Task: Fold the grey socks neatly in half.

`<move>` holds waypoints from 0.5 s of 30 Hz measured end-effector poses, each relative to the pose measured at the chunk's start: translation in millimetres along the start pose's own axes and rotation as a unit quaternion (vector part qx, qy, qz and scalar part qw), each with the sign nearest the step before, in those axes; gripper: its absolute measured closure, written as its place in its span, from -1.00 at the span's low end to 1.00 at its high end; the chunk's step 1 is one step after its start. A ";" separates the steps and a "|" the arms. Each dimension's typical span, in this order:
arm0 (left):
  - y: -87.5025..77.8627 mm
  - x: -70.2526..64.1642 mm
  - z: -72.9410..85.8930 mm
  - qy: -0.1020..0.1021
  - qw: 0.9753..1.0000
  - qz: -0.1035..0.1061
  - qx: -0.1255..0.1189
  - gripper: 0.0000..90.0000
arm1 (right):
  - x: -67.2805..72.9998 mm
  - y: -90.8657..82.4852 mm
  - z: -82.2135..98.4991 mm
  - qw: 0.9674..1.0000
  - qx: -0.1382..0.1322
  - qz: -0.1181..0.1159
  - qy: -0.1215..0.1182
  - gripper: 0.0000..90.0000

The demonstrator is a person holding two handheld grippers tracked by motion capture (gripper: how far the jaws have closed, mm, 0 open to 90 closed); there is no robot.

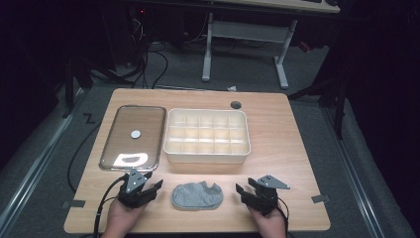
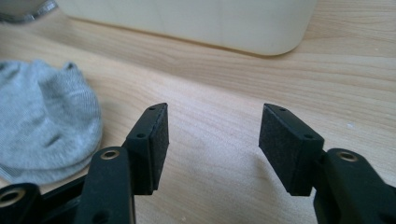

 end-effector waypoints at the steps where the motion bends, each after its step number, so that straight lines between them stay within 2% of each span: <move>1: 0.5 -0.5 0.3 0.001 1.000 0.002 0.003 0.08 | -1.4 -1.0 -0.3 1.000 -0.002 0.002 0.006 -0.07; 6: 2.2 -1.2 0.4 -0.005 1.000 0.010 0.006 0.07 | -5.6 -4.6 0.0 1.000 -0.013 0.005 0.013 -0.18; 15: 1.2 -2.6 2.9 -0.008 1.000 0.017 0.012 0.06 | 1.0 -4.4 -2.0 1.000 -0.015 0.001 0.000 -0.14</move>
Point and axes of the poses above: each handheld gripper's, and its own axes: y roughly forward along the jaws, z roughly out of its underside, x roughly to its left, the point moved 8 cm from there along y, roughly forward along the jaws, and after that the axes turned 7 degrees about -y, right-handed, at the moved point
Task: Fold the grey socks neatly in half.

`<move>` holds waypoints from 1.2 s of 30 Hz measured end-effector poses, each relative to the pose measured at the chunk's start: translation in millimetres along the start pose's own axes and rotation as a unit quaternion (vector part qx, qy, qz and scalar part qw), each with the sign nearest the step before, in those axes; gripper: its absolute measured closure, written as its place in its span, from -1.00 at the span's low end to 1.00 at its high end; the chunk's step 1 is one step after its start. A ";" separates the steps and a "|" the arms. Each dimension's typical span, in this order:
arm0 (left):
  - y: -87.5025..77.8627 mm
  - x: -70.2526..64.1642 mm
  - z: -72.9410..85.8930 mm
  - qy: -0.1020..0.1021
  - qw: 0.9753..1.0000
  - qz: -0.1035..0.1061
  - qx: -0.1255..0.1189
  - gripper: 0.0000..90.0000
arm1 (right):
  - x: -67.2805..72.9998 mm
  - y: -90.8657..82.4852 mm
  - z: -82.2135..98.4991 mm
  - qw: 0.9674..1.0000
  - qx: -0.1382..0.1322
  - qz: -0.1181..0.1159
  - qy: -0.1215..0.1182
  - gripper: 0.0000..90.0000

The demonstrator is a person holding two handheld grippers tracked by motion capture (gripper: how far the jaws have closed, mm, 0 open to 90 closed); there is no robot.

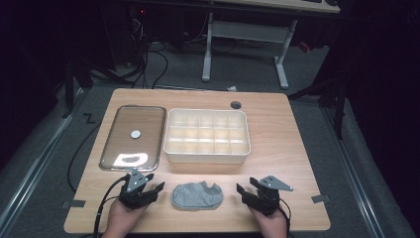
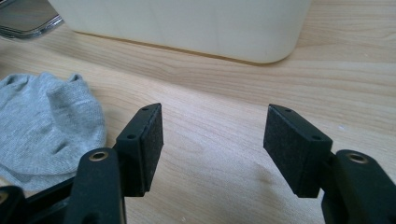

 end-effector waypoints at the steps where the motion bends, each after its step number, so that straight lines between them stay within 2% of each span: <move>1: 0.1 -0.1 -0.3 -0.003 1.000 0.000 -0.002 0.07 | 0.9 0.0 -0.6 1.000 -0.002 0.000 -0.003 -0.14; 7: 0.1 0.2 0.1 -0.003 1.000 -0.002 -0.001 0.09 | 5.2 -0.3 -1.0 1.000 0.001 0.001 -0.016 -0.14; 12: -0.8 -3.8 -0.3 -0.010 1.000 0.008 -0.004 0.07 | 11.9 0.8 -2.5 1.000 0.005 -0.007 -0.019 -0.21; 19: -1.1 -12.7 -0.4 -0.021 1.000 0.021 -0.004 0.07 | 27.9 2.0 -5.2 0.999 0.008 -0.037 -0.026 -0.33; 23: -1.6 -21.1 -1.0 -0.012 1.000 0.028 -0.004 0.06 | 40.7 1.9 -6.7 0.998 0.013 -0.061 -0.028 -0.32; 24: -1.6 -21.1 -1.0 -0.012 1.000 0.028 -0.004 0.06 | 44.0 2.2 -6.8 0.997 0.014 -0.064 -0.028 -0.28; 25: -0.7 -27.3 -0.3 -0.007 0.999 0.034 -0.001 0.06 | 46.8 2.7 -6.8 0.997 0.015 -0.067 -0.032 -0.23; 27: 0.7 -34.4 1.2 0.001 0.999 0.040 0.002 0.06 | 52.3 2.3 -6.9 0.997 0.017 -0.070 -0.030 -0.12; 30: 1.6 -41.6 3.0 0.013 0.999 0.045 0.008 0.07 | 57.2 2.2 -8.7 0.997 0.012 -0.069 -0.039 -0.01; 31: 2.4 -48.0 4.5 0.026 0.998 0.050 0.012 0.08 | 58.9 2.5 -9.1 0.997 0.012 -0.070 -0.041 0.02; 32: 2.4 -48.0 4.5 0.026 0.998 0.050 0.012 0.08 | 60.5 2.9 -9.2 0.997 0.011 -0.071 -0.042 0.05; 36: 2.4 -60.6 6.0 0.045 0.997 0.060 0.013 0.13 | 65.7 6.5 -6.8 0.996 0.022 -0.075 -0.047 0.15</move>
Point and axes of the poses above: each handheld gripper's, and its own axes: y roughly forward along the jaws, z roughly out of its underside, x roughly to its left, the point moved 8 cm from there along y, roughly forward along the jaws, and after that the axes turned 7 degrees about -y, right-handed, at the moved point
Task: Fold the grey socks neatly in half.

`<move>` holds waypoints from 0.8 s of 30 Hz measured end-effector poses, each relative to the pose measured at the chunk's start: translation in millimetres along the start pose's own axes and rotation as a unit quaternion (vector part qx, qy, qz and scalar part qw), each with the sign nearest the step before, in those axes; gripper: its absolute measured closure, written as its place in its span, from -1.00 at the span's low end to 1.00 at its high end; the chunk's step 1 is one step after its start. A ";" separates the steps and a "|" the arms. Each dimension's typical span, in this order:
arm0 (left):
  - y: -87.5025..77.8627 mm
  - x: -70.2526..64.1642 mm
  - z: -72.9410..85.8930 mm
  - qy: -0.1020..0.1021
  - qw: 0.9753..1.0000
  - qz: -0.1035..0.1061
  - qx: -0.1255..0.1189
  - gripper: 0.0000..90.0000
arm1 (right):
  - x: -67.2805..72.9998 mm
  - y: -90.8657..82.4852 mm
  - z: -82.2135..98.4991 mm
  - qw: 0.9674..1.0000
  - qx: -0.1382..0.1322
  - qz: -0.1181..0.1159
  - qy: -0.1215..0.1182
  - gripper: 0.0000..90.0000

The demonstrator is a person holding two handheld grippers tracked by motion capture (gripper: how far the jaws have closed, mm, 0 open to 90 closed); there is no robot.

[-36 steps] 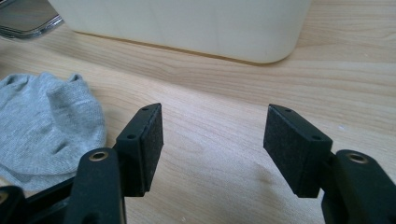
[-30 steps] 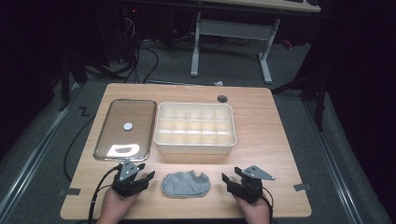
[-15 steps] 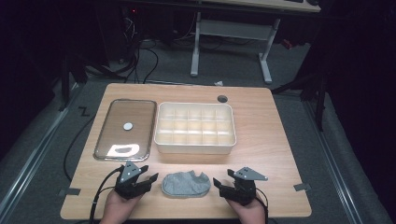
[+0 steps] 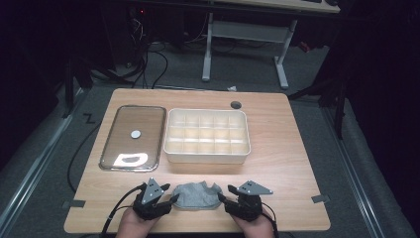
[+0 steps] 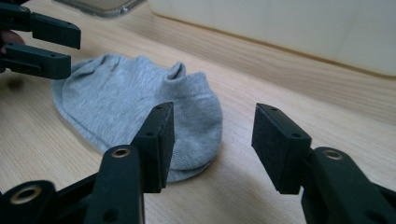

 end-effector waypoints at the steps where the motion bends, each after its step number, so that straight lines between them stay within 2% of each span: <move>1: 0.3 -2.6 0.2 0.005 1.000 0.003 0.001 0.15 | 1.6 0.9 0.4 1.000 0.002 -0.002 0.001 0.17; 5: 3.9 -11.0 2.7 0.022 1.000 0.012 0.009 0.22 | 3.6 5.7 1.9 1.000 0.012 0.001 -0.006 0.22; 9: 6.4 -16.4 5.4 0.032 0.999 0.021 0.020 0.29 | 3.7 10.4 4.6 1.000 0.023 0.001 0.000 0.22; 15: 8.1 -18.4 7.9 0.037 0.999 0.024 0.030 0.34 | 9.0 16.8 8.0 0.999 0.038 -0.006 -0.014 0.24; 18: 7.7 -17.6 10.7 0.037 0.999 0.016 0.036 0.35 | 11.4 19.3 10.5 0.999 0.046 -0.010 -0.018 0.27; 22: 6.4 -18.5 13.6 0.040 0.999 0.007 0.036 0.38 | 13.4 19.9 11.3 0.999 0.044 -0.008 -0.027 0.36; 24: 3.4 -20.2 16.5 0.045 0.998 -0.002 0.035 0.39 | 15.6 20.2 11.8 0.999 0.038 -0.013 -0.026 0.48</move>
Point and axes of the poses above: each handheld gripper's, and its own axes: y roughly forward along the jaws, z roughly out of its underside, x roughly to its left, the point moved 8 cm from there along y, roughly forward along the jaws, and after that the axes turned 7 degrees about -y, right-handed, at the moved point
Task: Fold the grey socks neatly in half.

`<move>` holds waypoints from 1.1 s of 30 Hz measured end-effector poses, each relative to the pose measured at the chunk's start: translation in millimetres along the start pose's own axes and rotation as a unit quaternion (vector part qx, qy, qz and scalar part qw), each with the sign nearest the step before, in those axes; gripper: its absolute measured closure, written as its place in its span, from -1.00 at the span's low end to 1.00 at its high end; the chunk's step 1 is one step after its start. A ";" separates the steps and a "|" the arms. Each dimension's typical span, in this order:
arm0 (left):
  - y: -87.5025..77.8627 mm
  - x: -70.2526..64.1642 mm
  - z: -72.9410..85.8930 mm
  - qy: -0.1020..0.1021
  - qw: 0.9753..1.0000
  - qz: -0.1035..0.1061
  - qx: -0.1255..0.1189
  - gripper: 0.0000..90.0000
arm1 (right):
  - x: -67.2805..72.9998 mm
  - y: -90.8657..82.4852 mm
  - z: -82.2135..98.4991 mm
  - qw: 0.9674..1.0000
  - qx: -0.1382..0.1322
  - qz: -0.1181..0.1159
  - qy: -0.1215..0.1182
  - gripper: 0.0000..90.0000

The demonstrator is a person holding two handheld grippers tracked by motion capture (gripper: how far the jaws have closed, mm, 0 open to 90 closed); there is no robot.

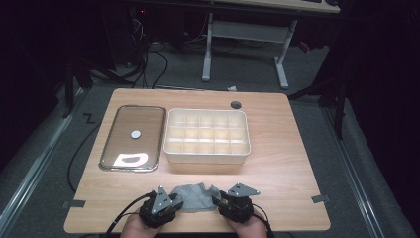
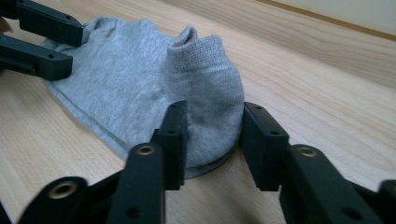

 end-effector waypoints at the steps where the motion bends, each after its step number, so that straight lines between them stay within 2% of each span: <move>1: -1.0 -0.2 0.9 0.002 1.000 -0.002 0.002 0.39 | 0.6 0.0 0.1 1.000 0.000 -0.002 0.001 0.53; 4: -2.5 -0.8 2.1 0.000 1.000 -0.003 0.003 0.40 | 1.8 0.1 0.3 1.000 0.001 -0.008 0.002 0.63; 5: -3.1 -1.0 2.5 0.000 1.000 -0.003 0.004 0.40 | 3.1 0.3 0.4 1.000 0.003 -0.017 0.003 0.76; 8: -2.9 -0.4 -0.3 -0.005 1.000 0.001 0.012 0.39 | 5.1 0.2 0.0 1.000 0.004 -0.017 -0.006 0.83; 11: -3.5 -0.2 -14.7 -0.025 1.000 0.013 -0.003 0.33 | 5.2 0.1 -0.2 1.000 0.005 -0.016 -0.009 0.83; 13: -2.5 -2.7 -26.8 -0.029 0.999 0.016 -0.013 0.33 | 4.8 0.3 -0.3 1.000 0.004 -0.019 -0.009 0.83; 15: 1.0 -7.8 -36.8 -0.023 0.999 0.018 -0.018 0.44 | 4.7 0.3 -0.2 1.000 0.004 -0.019 -0.009 0.83; 17: 7.8 -12.3 -43.6 -0.009 1.000 0.007 -0.016 0.83 | 4.5 0.3 -0.1 1.000 0.003 -0.020 -0.009 0.83; 18: 11.9 -14.3 -46.2 -0.008 1.000 0.005 -0.012 0.92 | 4.5 0.2 -0.1 1.000 0.004 -0.021 -0.009 0.83; 20: 20.5 -17.9 -49.6 -0.012 1.000 0.005 -0.005 0.94 | 4.2 0.4 -0.2 1.000 0.002 -0.023 -0.008 0.83; 22: 24.7 -19.1 -50.4 -0.013 1.000 0.003 -0.003 0.95 | 4.0 0.4 -0.1 1.000 0.002 -0.023 -0.009 0.83; 26: 40.6 -20.4 -44.2 -0.025 0.999 0.005 0.021 0.93 | 3.8 0.5 -0.2 1.000 0.002 -0.024 -0.010 0.83; 28: 46.0 -20.3 -38.8 -0.022 0.999 0.006 0.032 0.90 | 3.9 0.4 -0.1 1.000 0.002 -0.025 -0.007 0.83; 29: 46.9 -20.2 -38.0 -0.016 1.000 0.005 0.022 0.89 | 3.8 0.5 -0.1 1.000 0.002 -0.025 -0.006 0.83; 33: 47.3 -21.6 -38.2 -0.010 1.000 -0.004 0.021 0.89 | 2.9 0.3 -0.4 1.000 0.002 -0.030 0.004 0.85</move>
Point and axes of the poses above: each handheld gripper's, and its own axes: y roughly forward along the jaws, z roughly out of its underside, x roughly to its left, the point moved 8 cm from there along y, roughly forward along the jaws, and after that the axes turned 7 degrees about -y, right-handed, at the moved point
